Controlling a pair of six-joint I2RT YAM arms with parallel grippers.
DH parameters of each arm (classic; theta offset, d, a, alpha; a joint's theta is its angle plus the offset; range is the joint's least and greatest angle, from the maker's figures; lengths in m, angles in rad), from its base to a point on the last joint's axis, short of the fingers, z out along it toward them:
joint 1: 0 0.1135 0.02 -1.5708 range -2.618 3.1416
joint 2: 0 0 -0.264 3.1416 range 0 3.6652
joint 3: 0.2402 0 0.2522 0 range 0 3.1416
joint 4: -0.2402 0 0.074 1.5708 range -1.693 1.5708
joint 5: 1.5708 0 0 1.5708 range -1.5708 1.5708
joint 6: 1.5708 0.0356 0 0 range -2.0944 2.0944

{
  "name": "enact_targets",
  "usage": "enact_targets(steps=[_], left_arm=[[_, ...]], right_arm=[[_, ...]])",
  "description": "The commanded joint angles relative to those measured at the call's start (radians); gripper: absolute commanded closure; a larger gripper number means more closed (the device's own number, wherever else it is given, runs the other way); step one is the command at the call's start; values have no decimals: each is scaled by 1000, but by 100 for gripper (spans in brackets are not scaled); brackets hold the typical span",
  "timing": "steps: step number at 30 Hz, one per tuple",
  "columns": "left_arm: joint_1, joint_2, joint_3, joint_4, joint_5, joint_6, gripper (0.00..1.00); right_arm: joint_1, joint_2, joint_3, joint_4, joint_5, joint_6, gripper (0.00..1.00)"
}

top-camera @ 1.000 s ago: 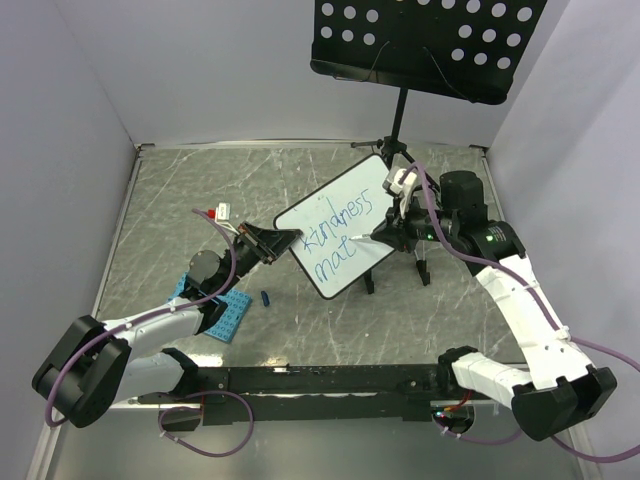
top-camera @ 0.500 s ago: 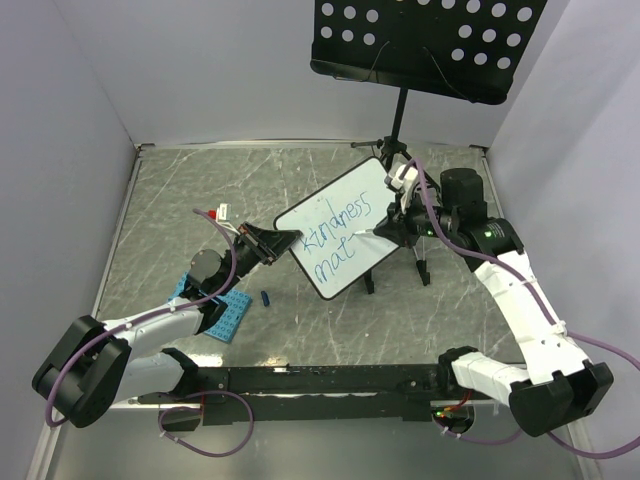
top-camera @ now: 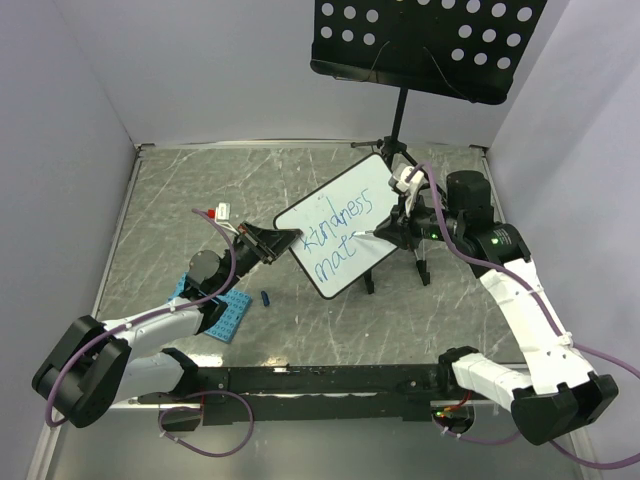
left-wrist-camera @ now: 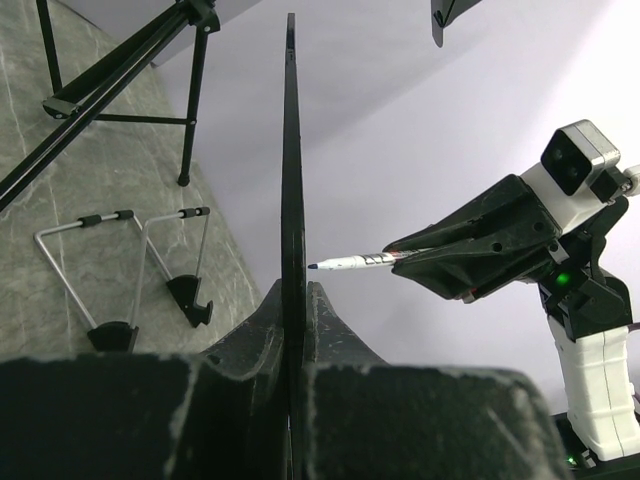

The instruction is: Write a sentence on the whiteboard

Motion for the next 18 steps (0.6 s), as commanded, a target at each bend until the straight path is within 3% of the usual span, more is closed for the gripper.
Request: enact_targets(steps=[1,18], left_arm=[[-3,-26,22,193,4,-40,99],[-1,-32,20,196,7,-42,99]], right_arm=[[-7,-25,46,21,-22,8,100],[-4,31,21,67,-19,2,100]])
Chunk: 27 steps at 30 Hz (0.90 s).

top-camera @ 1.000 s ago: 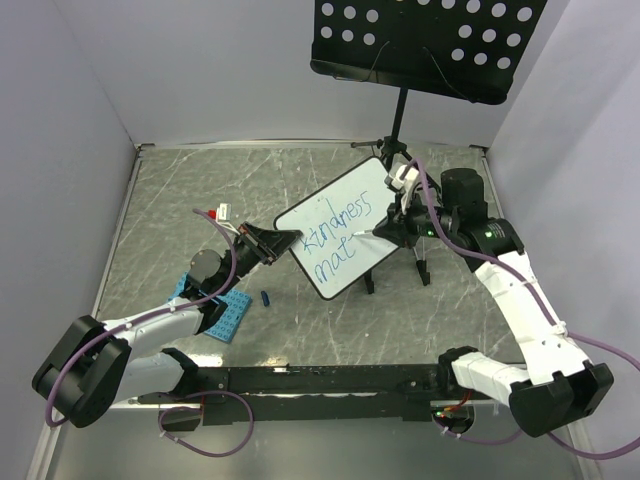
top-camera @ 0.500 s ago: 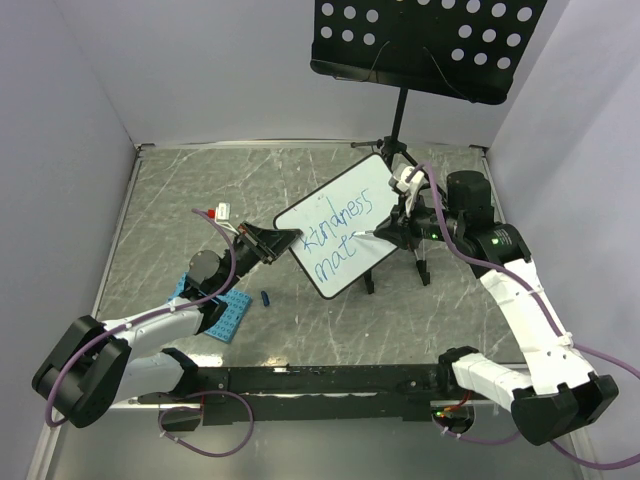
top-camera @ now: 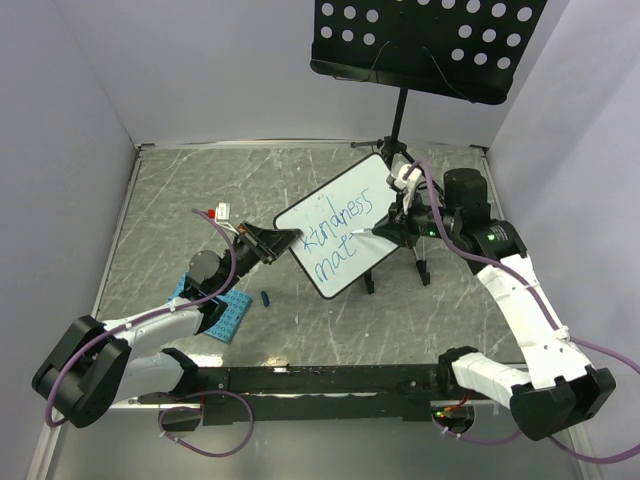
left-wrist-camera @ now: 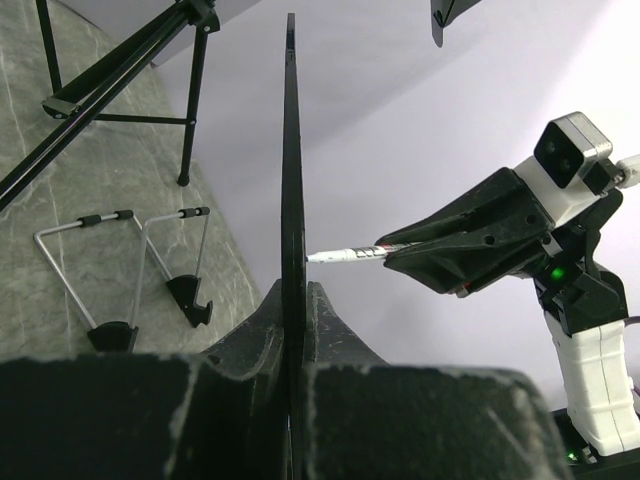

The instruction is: Write a sentence on the whiteboard

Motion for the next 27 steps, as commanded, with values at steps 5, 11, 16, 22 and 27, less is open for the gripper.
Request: enact_targets(steps=[5,11,16,22,27], left_arm=[[-3,-31,25,192,9,-41,99],[-3,-26,28,198,7,-44,99],[-1,-29,31,192,1,-38,99],[2,-28,30,192,-5,-40,99],[5,-25,33,190,-5,-38,99]], right_arm=[[-5,23,18,52,-12,3,100],[-5,27,12,41,-8,-5,100],[-5,9,-6,12,-6,-22,100],[-5,-37,-48,-29,-8,-45,100],[-5,-72,-90,-54,-9,-57,100]])
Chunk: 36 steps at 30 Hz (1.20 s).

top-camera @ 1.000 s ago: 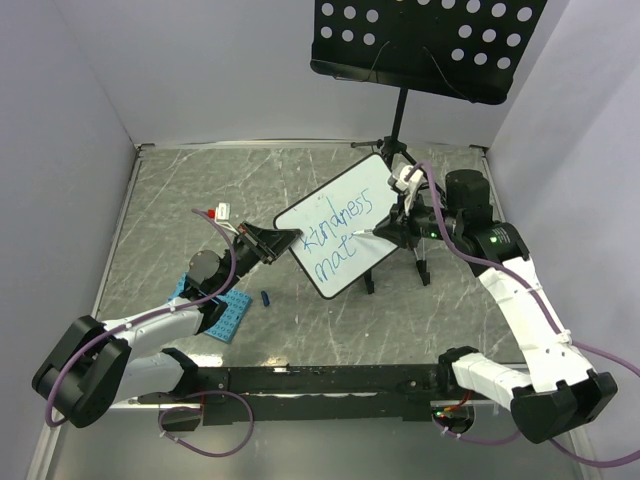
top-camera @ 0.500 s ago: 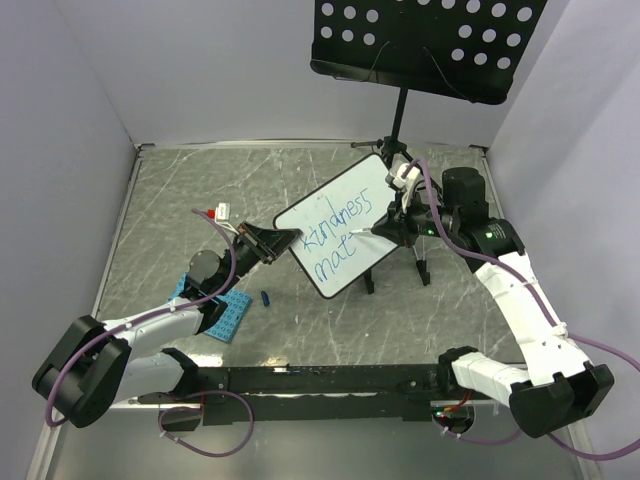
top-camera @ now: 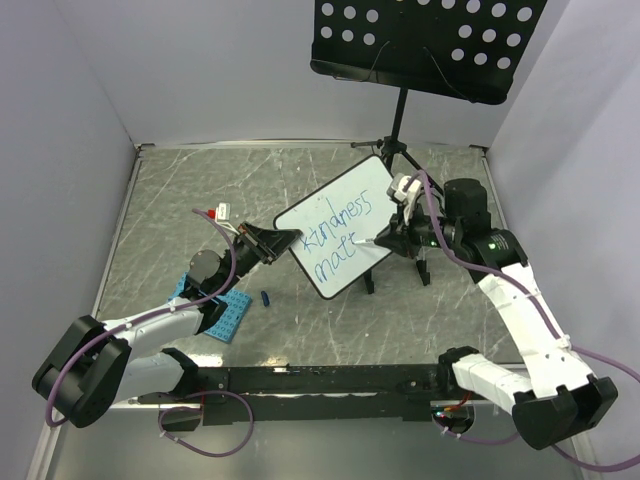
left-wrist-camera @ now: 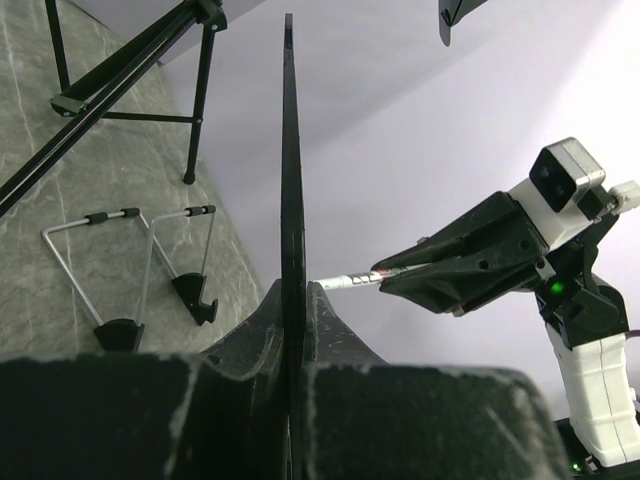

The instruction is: Write a sentence on the whiteboard

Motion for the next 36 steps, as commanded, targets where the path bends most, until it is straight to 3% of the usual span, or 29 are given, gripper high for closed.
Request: enact_targets(steps=[1,10,22,36], left_arm=[[6,-24,34,201,-2,-43,99],[6,-25,31,196,3,-40,99],[6,-33,16,202,6,-43,99],[7,-30,14,216,9,-48,99]], right_arm=[[-5,-51,-41,-36,-5,-31,100],[-20,-61,-40,-23,70,-29,100],[-30,-7,89,14,-2,31,100],[-31,8,32,4,71,4,100]])
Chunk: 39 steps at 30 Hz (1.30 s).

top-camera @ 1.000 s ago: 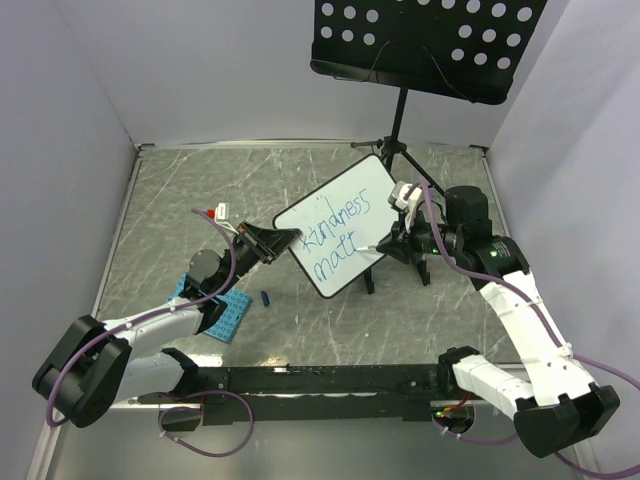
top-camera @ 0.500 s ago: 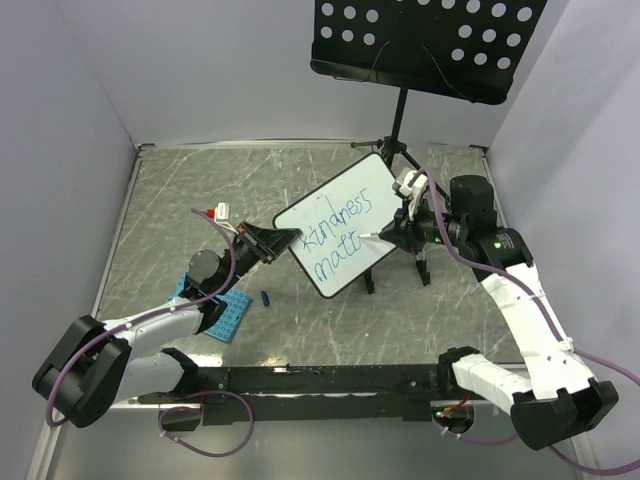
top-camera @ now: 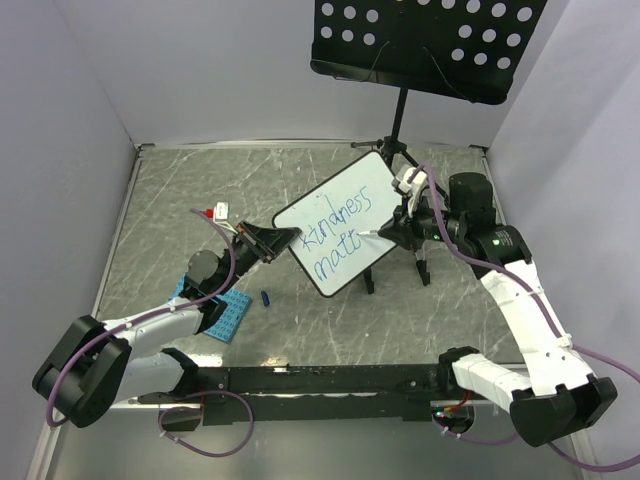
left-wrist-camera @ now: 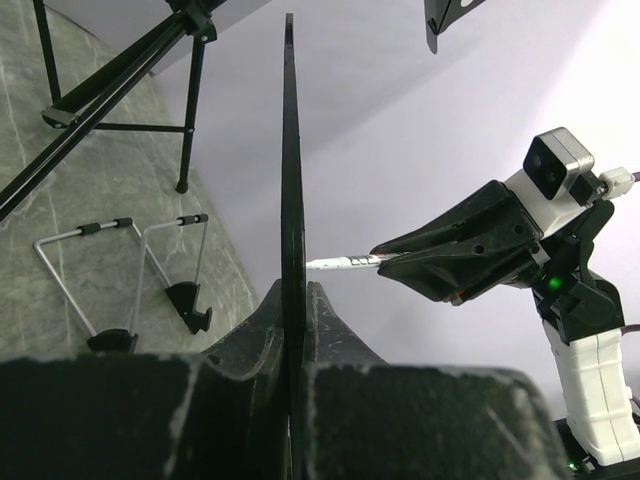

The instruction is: Write a sentence on the whiteboard

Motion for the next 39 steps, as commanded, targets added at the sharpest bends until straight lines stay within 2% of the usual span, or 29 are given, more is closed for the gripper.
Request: enact_targets(steps=[1,10,22,32,39], left_arm=[[1,-33,14,186,8,-43,99],[4,-48,7,177,8,-41,99],[6,-34,11,183,17,-44,99],[7,-27,17,184,15,-44,99],[9,-27,17,183,12,-41,99]], right_arm=[[-8,3,-8,9,48,-11,100],[-36,29,21,33,82,1,100],[-36,84,65,79,4,51,100],[-30,71,36,25,-70,17,100],[-33,31,-22,-25,-39,-25,100]])
